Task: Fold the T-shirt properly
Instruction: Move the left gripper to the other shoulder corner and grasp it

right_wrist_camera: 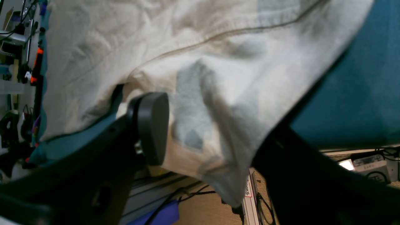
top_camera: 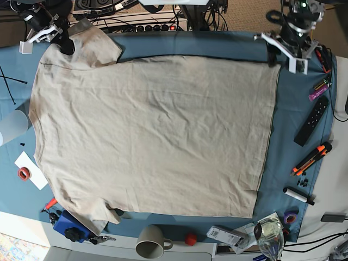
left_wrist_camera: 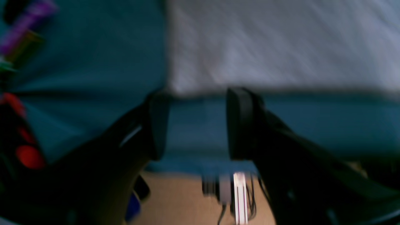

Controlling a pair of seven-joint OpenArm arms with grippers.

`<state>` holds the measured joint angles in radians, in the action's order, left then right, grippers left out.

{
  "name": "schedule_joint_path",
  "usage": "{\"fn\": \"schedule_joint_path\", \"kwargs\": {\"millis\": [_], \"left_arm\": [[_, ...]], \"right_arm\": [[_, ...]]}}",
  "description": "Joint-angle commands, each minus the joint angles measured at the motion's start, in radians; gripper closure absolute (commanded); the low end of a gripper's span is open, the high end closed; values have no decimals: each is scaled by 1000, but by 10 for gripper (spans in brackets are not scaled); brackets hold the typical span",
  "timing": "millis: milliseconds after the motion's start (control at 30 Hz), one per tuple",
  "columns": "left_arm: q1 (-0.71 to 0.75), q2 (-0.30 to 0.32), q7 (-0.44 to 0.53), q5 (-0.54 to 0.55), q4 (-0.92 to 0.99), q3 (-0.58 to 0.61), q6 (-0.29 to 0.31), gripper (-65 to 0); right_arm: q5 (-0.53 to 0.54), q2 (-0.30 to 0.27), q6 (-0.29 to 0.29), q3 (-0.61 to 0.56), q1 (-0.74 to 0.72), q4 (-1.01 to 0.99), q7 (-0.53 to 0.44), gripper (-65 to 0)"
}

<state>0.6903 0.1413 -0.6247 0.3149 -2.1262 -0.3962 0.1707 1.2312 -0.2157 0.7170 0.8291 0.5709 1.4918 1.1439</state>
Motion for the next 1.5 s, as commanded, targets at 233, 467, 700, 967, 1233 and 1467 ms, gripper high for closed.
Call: {"fn": "schedule_joint_path", "kwargs": {"millis": [233,467,700,967,1233,1467], "left_arm": [[-68,0,-59,75,143,-3,5,-301],[-95,-14,-61,119,156,-3,5,-301],[-94,-14,-81,167,155,-58,5,-301],[-95,-13,-83,255,106,-166,48,-301],[-150,-42,-100,344,104,-170,-109,-322],[-197,-44,-154,344,138,-170,-112,-320]], "right_arm": [[-80,-4,-19,-4,14,-2,59,-339],[-80,-3,-19,-4,14,-2,61,-339],[-80,-4,-19,-3,14,-2,64,-339],[-81,-4,-19,-4,14,-2,65,-339],[-81,-4,-19,-3,14,-2,83,-339],[-81,-13,-19,-4,14,-2,86,-339]]}}
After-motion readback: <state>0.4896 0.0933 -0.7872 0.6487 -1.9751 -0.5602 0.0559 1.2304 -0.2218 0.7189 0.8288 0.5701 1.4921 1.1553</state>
